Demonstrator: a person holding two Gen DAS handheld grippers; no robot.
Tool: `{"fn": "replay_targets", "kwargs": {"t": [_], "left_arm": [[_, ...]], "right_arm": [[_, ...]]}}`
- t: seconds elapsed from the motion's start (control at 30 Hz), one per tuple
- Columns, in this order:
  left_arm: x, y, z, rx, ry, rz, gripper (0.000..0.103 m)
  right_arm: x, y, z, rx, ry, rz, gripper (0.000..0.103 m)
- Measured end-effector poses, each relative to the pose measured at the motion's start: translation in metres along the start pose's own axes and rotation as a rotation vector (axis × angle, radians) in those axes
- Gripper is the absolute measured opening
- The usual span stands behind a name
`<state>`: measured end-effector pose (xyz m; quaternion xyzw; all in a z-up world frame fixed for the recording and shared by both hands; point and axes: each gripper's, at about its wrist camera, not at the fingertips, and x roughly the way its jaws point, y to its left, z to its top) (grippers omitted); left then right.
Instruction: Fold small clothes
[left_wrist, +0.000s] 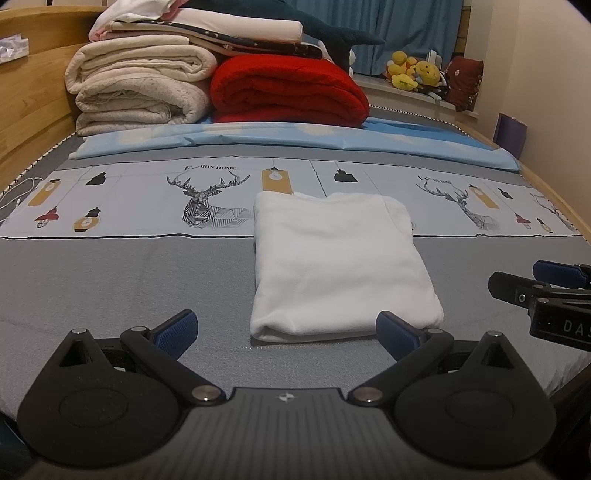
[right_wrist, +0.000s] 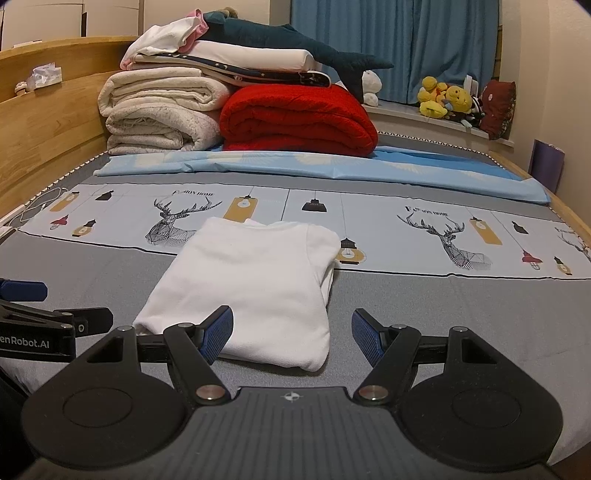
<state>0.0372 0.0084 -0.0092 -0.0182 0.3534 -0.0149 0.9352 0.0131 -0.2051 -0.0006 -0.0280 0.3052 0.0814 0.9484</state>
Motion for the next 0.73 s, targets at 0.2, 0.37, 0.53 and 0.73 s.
{"fn": "replay_targets", "kwargs": {"t": [0.2, 0.37, 0.53, 0.73], "left_arm": [[-0.0002, -0.0004, 0.0002, 0.0, 0.0, 0.001, 0.103], [-0.0001, -0.0005, 0.0001, -0.001, 0.001, 0.001, 0.103], [0.001, -0.0022, -0.0007, 0.005, 0.0, -0.003, 0.103], [0.0019, -0.0029, -0.0015, 0.002, -0.003, -0.005, 0.103]], "right_arm": [[0.0004, 0.0003, 0.0, -0.002, 0.001, -0.001, 0.072], [0.0014, 0.0004, -0.0009, -0.003, 0.003, 0.0, 0.072], [0.0016, 0.0006, -0.0013, -0.004, 0.002, 0.002, 0.072], [0.0016, 0.0007, -0.0012, -0.003, 0.002, 0.001, 0.072]]}}
